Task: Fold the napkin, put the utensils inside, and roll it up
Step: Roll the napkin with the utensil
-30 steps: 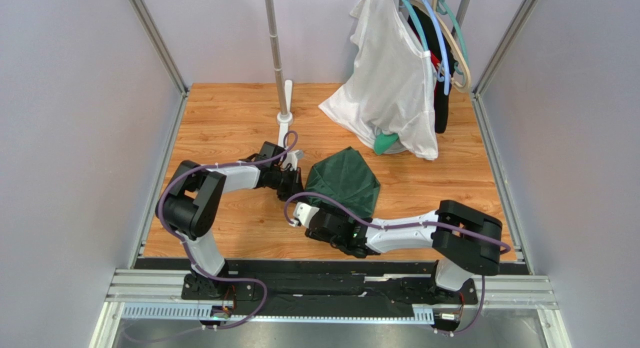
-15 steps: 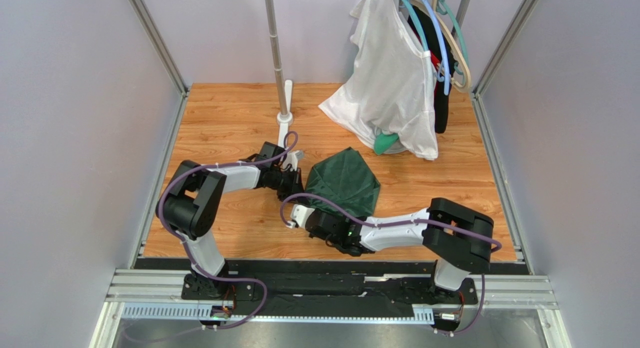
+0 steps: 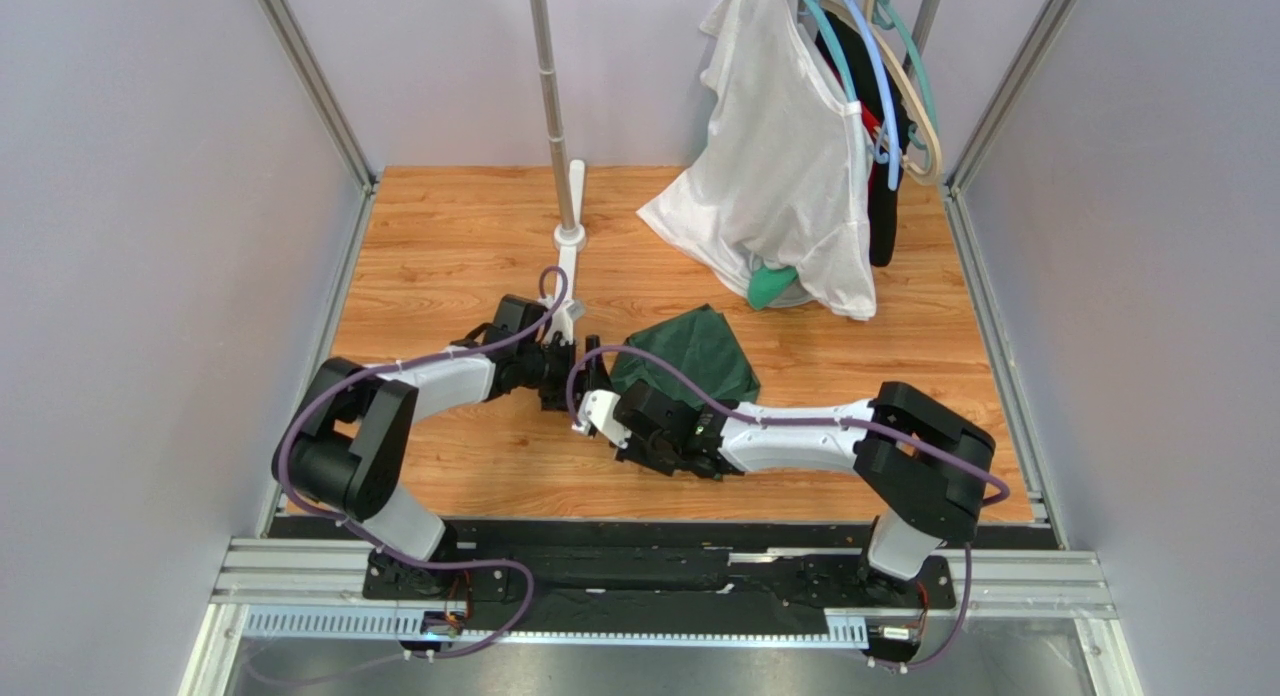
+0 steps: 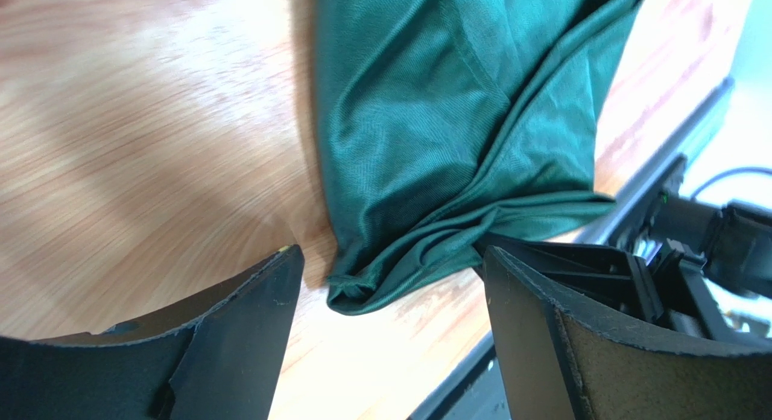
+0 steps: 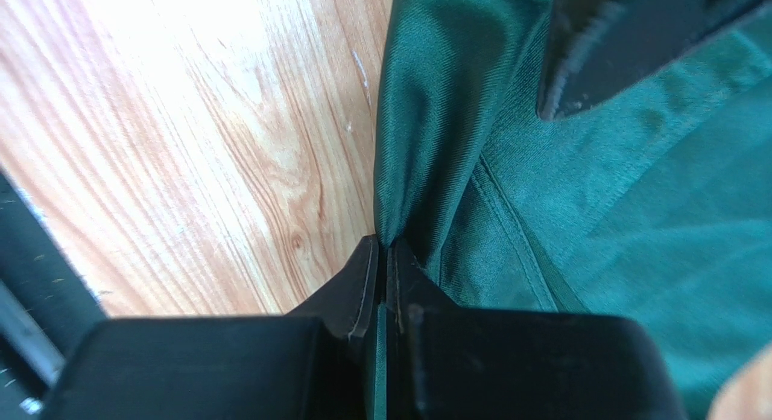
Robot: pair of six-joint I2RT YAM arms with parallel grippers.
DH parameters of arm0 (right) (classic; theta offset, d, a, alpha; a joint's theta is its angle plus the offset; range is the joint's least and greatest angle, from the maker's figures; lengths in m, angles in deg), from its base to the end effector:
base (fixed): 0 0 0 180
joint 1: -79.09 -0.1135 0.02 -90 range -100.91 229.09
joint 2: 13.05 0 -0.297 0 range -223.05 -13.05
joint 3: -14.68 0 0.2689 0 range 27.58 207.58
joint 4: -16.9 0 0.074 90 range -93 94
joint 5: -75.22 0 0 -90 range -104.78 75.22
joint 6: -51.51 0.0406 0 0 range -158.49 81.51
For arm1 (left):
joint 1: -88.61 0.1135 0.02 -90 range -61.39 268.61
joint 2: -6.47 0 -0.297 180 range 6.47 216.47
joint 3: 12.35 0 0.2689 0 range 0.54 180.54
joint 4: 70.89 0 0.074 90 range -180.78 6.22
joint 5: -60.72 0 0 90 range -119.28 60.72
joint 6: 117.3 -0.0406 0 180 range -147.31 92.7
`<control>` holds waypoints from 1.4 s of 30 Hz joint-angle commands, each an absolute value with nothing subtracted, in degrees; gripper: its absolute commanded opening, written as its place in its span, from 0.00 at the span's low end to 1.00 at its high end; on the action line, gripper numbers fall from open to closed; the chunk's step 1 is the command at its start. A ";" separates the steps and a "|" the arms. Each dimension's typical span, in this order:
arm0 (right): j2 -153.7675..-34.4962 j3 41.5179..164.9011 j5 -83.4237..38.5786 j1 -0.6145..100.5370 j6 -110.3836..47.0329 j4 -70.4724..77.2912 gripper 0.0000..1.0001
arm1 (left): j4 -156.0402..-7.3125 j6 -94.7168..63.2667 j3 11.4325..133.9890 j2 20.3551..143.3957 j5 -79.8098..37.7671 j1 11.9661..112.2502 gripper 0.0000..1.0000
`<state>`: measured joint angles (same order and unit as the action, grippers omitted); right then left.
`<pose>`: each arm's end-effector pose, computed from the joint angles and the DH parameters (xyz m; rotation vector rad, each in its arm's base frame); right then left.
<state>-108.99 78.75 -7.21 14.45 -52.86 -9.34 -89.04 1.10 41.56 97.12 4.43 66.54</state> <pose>0.1502 0.3045 0.1699 -1.6029 2.0208 0.1585 0.2703 -0.1339 0.1615 0.1065 2.6413 -1.0760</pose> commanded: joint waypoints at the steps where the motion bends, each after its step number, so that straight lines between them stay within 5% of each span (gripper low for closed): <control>1: -108.85 79.78 -24.16 18.43 -49.57 -12.69 0.00 | -89.59 2.75 35.80 95.78 -8.87 67.51 0.85; 9: -109.11 81.19 -36.83 23.80 -47.37 -13.66 0.00 | -84.13 7.23 28.50 84.17 -15.22 68.30 0.87; 26: -119.22 88.92 -64.34 36.37 -46.58 -18.76 0.00 | -62.61 -2.87 19.18 66.50 -8.02 58.82 0.84; 42: -133.10 99.82 -83.15 42.52 -53.34 -32.02 0.00 | -57.67 -11.12 22.51 78.27 2.97 54.16 0.80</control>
